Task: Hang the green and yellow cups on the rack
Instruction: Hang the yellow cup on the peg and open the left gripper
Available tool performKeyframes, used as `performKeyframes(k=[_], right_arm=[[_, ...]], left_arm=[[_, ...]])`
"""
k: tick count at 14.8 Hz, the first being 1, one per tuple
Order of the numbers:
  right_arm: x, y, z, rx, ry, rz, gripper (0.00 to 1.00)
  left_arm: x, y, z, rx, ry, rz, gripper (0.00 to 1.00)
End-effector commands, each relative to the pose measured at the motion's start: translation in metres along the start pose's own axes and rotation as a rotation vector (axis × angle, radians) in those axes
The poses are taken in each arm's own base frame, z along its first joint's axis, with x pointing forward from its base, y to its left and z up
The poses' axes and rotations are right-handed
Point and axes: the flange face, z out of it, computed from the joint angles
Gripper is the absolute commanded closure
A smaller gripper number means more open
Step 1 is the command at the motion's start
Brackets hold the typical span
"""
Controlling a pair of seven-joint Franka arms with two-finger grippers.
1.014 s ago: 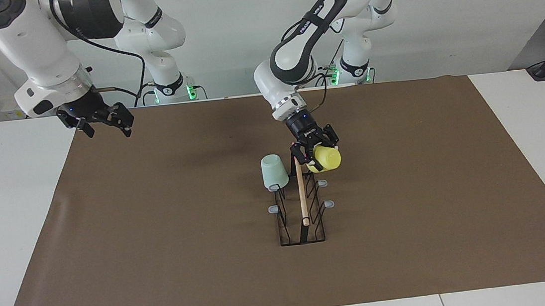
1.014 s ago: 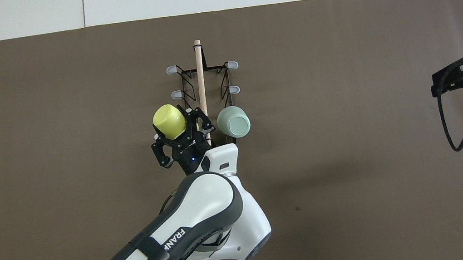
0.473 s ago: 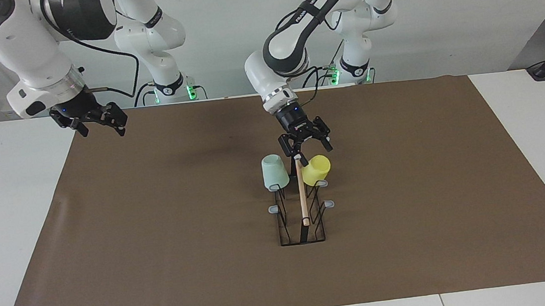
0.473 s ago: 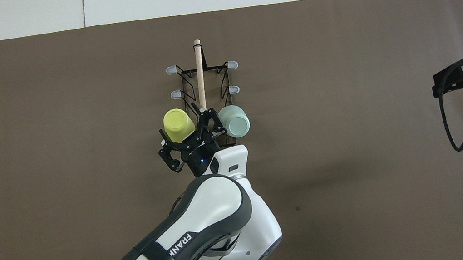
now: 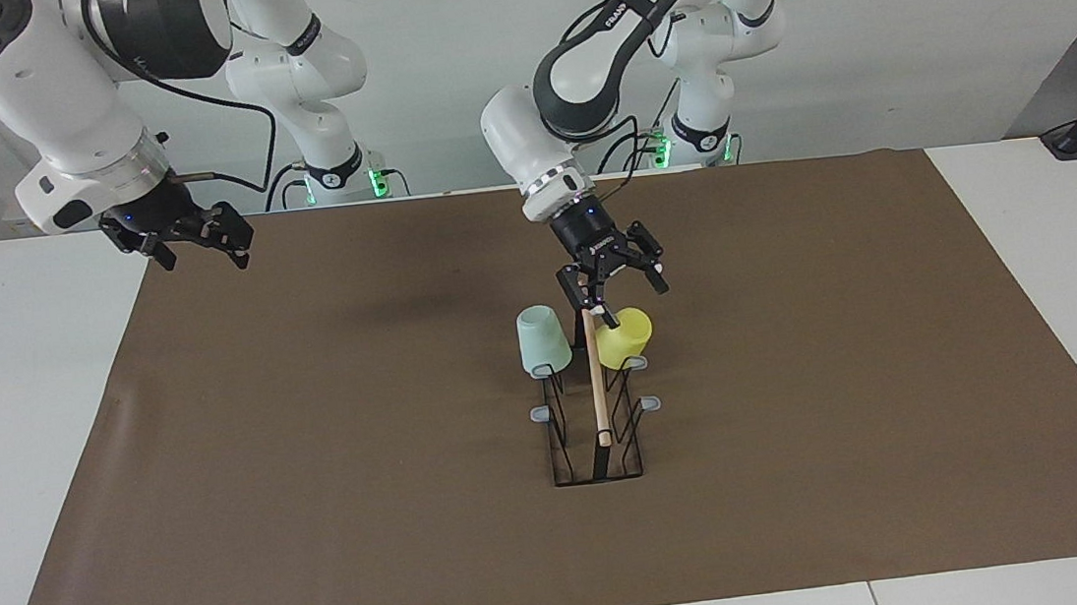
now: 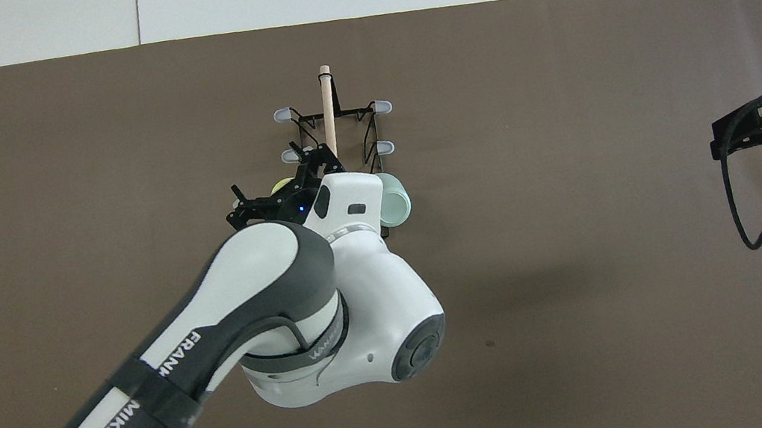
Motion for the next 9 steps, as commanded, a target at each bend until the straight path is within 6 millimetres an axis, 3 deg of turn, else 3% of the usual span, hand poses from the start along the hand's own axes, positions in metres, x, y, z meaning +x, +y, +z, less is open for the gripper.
performKeyframes(k=[1,3,5,9], right_arm=[[-0.009,0.0,-0.003,-0.007,-0.023,-0.021,0.0],[-0.033,0.008,0.003,-0.007,-0.052,-0.028,0.0],[-0.032,0.01,0.003,-0.011,-0.033,-0.053,0.0],[-0.028,0.017,0.001,-0.035,-0.012,-0.045,0.0]], left_arm=[[0.036,-0.016,0.009,-0.007,-0.078,0.088,0.0],[0.057,-0.029,0.018,-0.028,-0.109,0.155,0.0],[0.075,-0.045,0.018,-0.04,-0.149,0.193,0.0],[0.092,-0.062,0.024,-0.091,-0.248,0.303,0.0]])
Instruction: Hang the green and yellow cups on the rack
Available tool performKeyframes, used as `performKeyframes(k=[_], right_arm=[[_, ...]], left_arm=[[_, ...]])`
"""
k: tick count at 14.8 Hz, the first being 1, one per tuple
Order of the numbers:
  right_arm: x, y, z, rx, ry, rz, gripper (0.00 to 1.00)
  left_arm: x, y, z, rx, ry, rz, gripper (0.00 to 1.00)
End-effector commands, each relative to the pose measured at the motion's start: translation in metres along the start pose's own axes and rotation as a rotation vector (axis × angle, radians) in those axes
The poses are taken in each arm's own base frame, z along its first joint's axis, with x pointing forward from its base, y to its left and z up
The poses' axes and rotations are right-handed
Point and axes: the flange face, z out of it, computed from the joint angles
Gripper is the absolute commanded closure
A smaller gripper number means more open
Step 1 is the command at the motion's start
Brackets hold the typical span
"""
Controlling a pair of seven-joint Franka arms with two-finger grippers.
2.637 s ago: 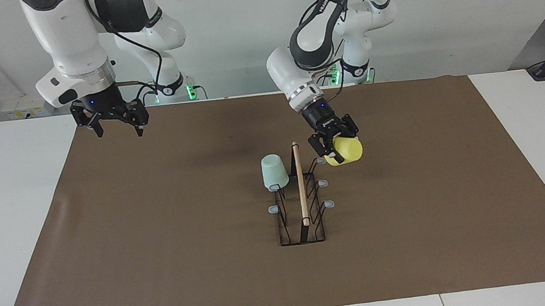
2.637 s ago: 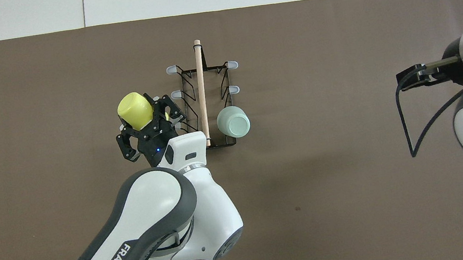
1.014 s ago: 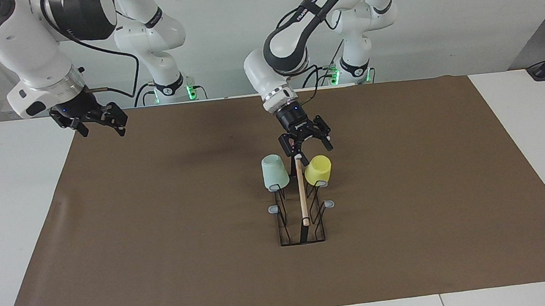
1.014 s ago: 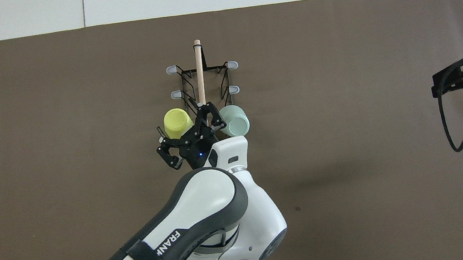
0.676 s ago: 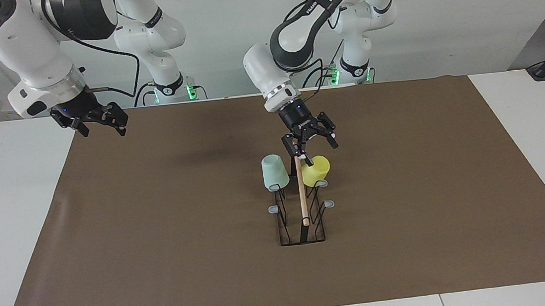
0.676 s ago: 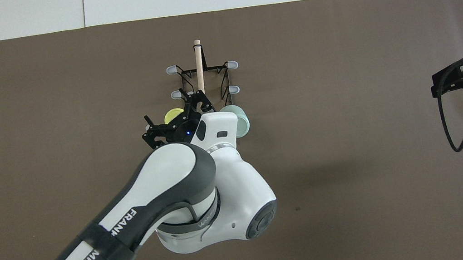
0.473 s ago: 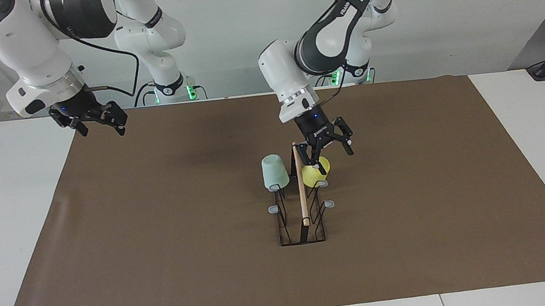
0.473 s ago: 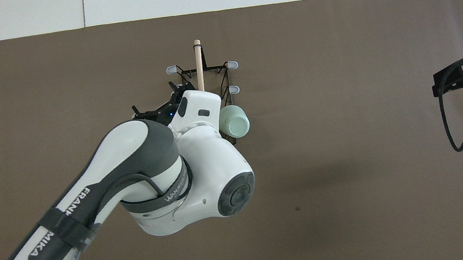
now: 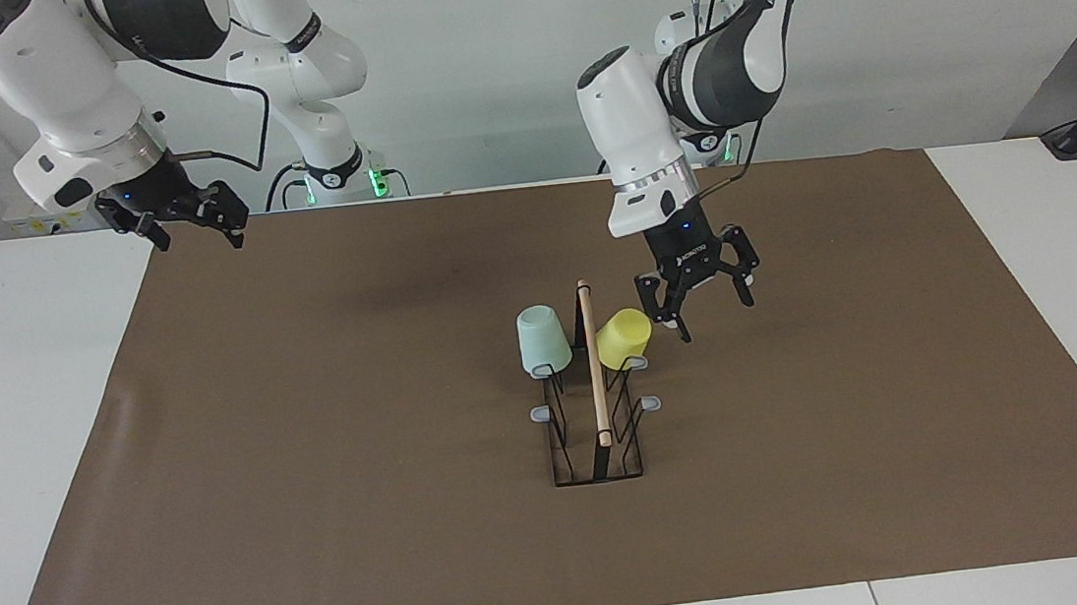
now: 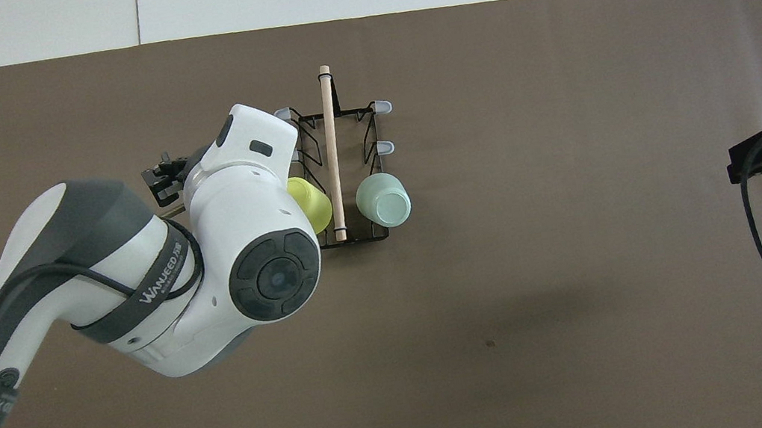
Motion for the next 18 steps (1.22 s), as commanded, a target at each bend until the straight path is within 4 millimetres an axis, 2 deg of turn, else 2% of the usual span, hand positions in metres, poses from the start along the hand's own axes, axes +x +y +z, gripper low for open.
performKeyframes(k=[1,5,7,9,12,14,18], right_arm=[[-0.005,0.003,0.003,-0.01,0.013,-0.015,0.0],[-0.002,0.0,-0.004,-0.006,0.017,-0.019,0.0],[-0.003,-0.003,-0.007,-0.009,-0.006,-0.023,0.0],[-0.003,-0.019,-0.009,-0.012,0.009,-0.044,0.0],[-0.004,-0.014,-0.009,0.003,0.011,-0.047,0.0],[-0.004,-0.014,-0.01,0.003,0.014,-0.047,0.0],[-0.004,-0.013,-0.009,0.003,0.012,-0.045,0.0]], left_arm=[[0.001,-0.014,-0.007,-0.041,-0.051,0.09,0.0],[0.006,-0.047,0.002,-0.097,-0.168,0.184,0.0],[0.01,-0.072,0.003,-0.16,-0.225,0.238,0.0],[0.01,-0.092,0.005,-0.201,-0.262,0.264,0.0],[0.019,-0.123,0.012,-0.271,-0.317,0.293,0.0],[0.024,-0.151,0.021,-0.326,-0.401,0.35,0.0],[0.047,-0.2,0.02,-0.38,-0.476,0.479,0.0]])
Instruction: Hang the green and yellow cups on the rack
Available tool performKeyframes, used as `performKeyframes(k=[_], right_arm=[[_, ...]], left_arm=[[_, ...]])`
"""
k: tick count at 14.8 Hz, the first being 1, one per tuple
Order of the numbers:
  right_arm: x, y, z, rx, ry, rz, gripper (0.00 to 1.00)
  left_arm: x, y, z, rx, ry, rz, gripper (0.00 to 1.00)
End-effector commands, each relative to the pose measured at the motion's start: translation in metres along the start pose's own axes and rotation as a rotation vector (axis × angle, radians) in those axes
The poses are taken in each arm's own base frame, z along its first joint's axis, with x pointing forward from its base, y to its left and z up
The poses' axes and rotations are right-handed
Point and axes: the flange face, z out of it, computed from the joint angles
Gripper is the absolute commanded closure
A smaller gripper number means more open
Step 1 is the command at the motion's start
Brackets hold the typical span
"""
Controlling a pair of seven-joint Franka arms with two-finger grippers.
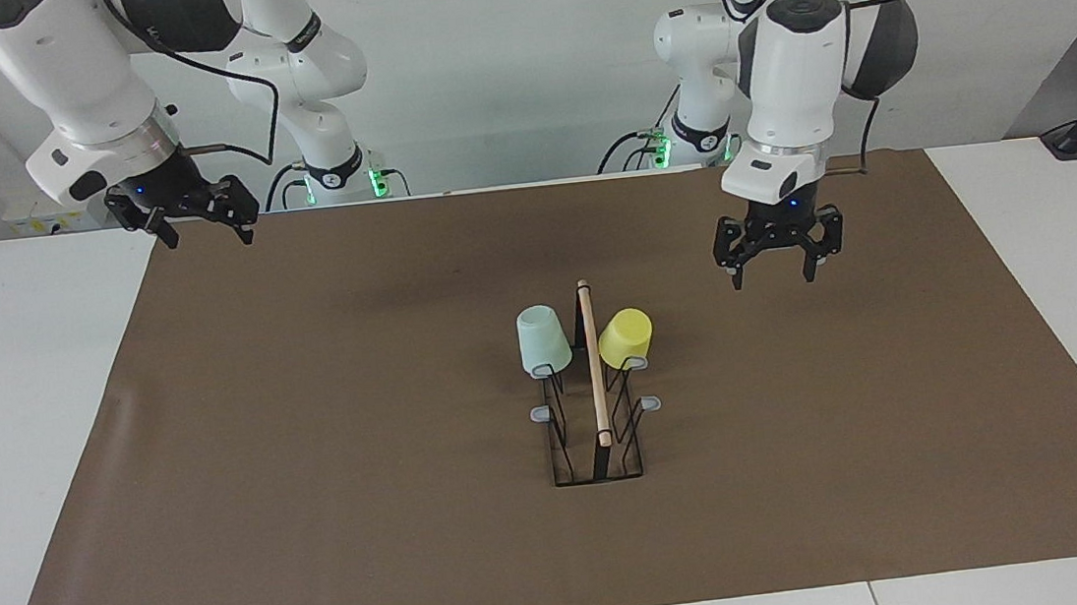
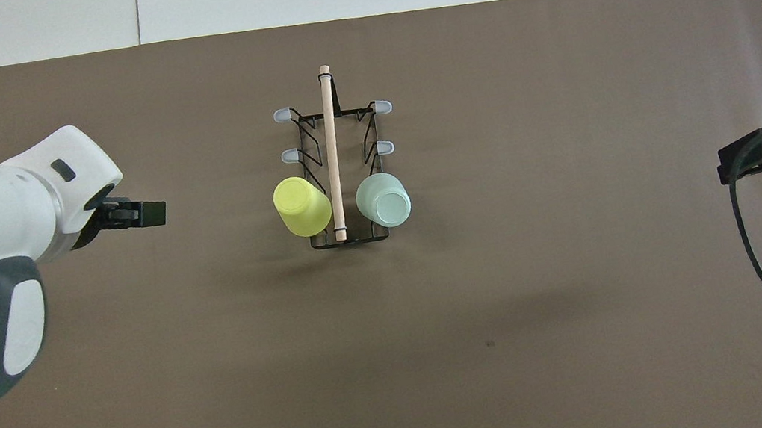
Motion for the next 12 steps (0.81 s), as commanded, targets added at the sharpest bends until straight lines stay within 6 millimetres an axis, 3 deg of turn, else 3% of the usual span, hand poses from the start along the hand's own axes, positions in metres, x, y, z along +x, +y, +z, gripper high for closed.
performKeyframes(k=[1,7,12], right_arm=[[-0.002,0.003,-0.003,0.008,0.004,-0.014,0.0],[-0.002,0.003,-0.003,0.006,0.004,-0.014,0.0],[-0.002,0.003,-0.003,0.006,0.004,-0.014,0.0]], left_arm=[[-0.006,-0.023,-0.019,-0.025,-0.043,0.085,0.0],[-0.017,-0.062,-0.052,-0.054,-0.123,0.034,0.0],[-0.01,-0.084,-0.088,-0.108,-0.15,-0.003,0.0]])
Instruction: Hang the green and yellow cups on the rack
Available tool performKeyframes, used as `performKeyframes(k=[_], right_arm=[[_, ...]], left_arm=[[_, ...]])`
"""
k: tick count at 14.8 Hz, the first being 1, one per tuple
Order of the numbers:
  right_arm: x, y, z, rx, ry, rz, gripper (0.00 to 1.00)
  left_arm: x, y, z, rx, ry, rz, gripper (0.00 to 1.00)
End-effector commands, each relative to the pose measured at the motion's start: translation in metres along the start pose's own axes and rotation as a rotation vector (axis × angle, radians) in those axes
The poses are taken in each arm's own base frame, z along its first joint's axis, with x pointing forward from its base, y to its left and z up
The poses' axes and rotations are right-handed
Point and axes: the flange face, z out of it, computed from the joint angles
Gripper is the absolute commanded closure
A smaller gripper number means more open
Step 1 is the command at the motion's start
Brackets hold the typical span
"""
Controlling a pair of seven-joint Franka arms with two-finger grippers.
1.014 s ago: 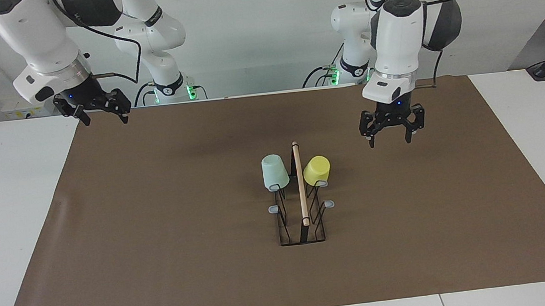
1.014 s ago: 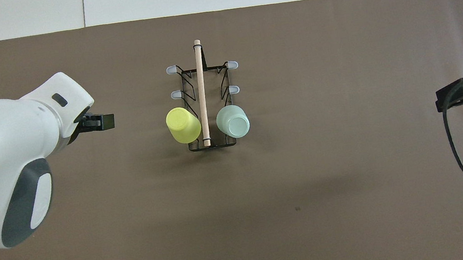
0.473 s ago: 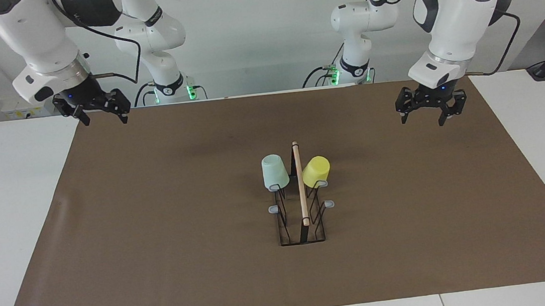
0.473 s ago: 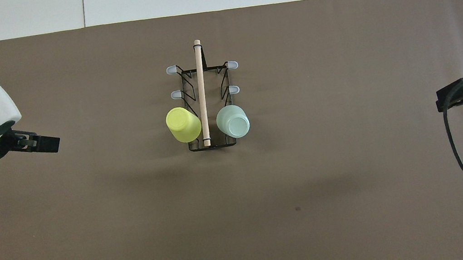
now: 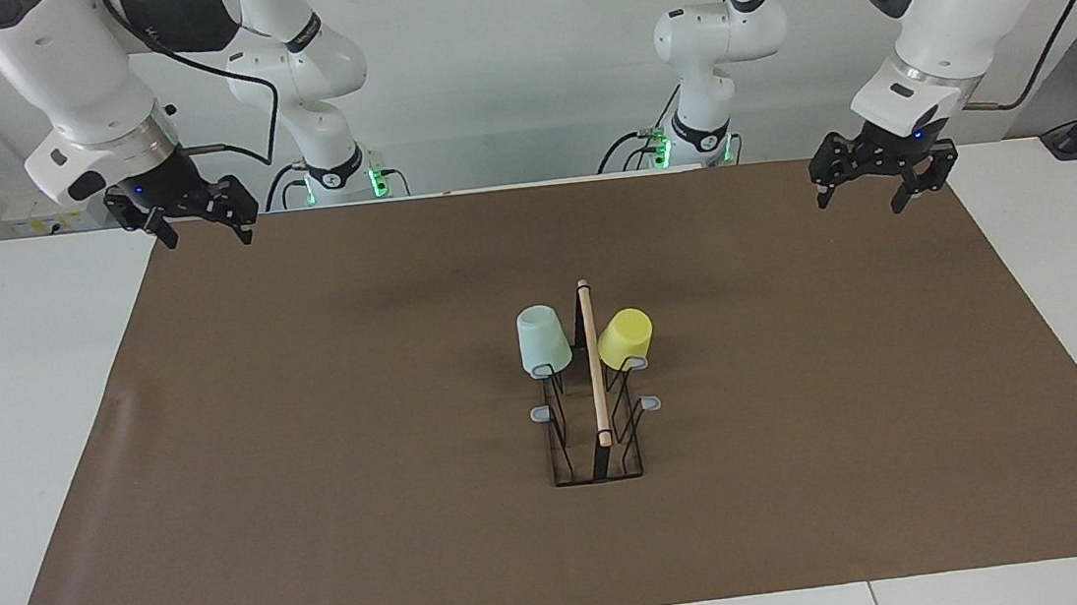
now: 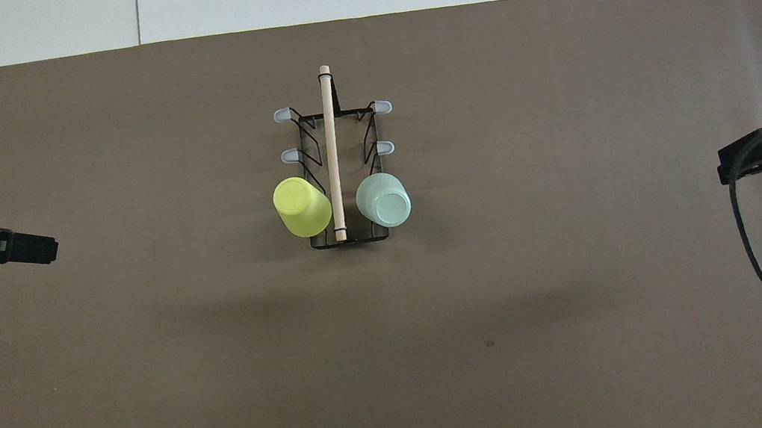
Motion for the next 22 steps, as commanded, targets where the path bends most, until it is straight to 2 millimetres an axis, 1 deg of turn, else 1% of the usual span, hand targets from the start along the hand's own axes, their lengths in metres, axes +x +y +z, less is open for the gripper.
performKeyframes(k=[1,3,5,6,7,10,12,15,18,21,22], right_arm=[[-0.002,0.003,-0.003,0.006,0.004,-0.014,0.0],[-0.002,0.003,-0.004,0.006,0.005,-0.014,0.0],[-0.002,0.003,-0.003,0.006,0.004,-0.016,0.0],[-0.002,0.003,-0.003,0.006,0.004,-0.014,0.0],[-0.002,0.003,-0.003,0.008,0.004,-0.014,0.0],[-0.002,0.003,-0.003,0.006,0.004,-0.014,0.0],[-0.002,0.003,-0.003,0.008,0.004,-0.014,0.0],[-0.002,0.003,-0.003,0.006,0.004,-0.014,0.0],[-0.002,0.003,-0.003,0.008,0.004,-0.014,0.0],[-0.002,0.003,-0.003,0.006,0.004,-0.014,0.0],[-0.002,0.003,-0.003,0.006,0.004,-0.014,0.0]], left_arm=[[0.006,-0.01,-0.021,-0.038,-0.036,0.001,0.0],[0.006,-0.008,-0.024,-0.042,-0.044,-0.002,0.0],[-0.001,-0.023,-0.026,-0.048,-0.053,-0.035,0.0],[-0.003,-0.023,-0.026,-0.057,-0.061,-0.036,0.0],[-0.006,-0.027,-0.026,-0.063,-0.067,-0.044,0.0],[-0.008,-0.029,-0.024,-0.066,-0.072,-0.084,0.0],[-0.012,-0.027,-0.022,-0.066,-0.079,-0.108,0.0],[-0.01,-0.026,-0.022,-0.055,-0.069,-0.115,0.0],[-0.011,-0.022,-0.021,-0.057,-0.081,-0.127,0.0],[-0.008,0.001,-0.021,-0.003,-0.091,-0.109,0.0],[-0.008,0.0,-0.02,-0.002,-0.09,-0.119,0.0]])
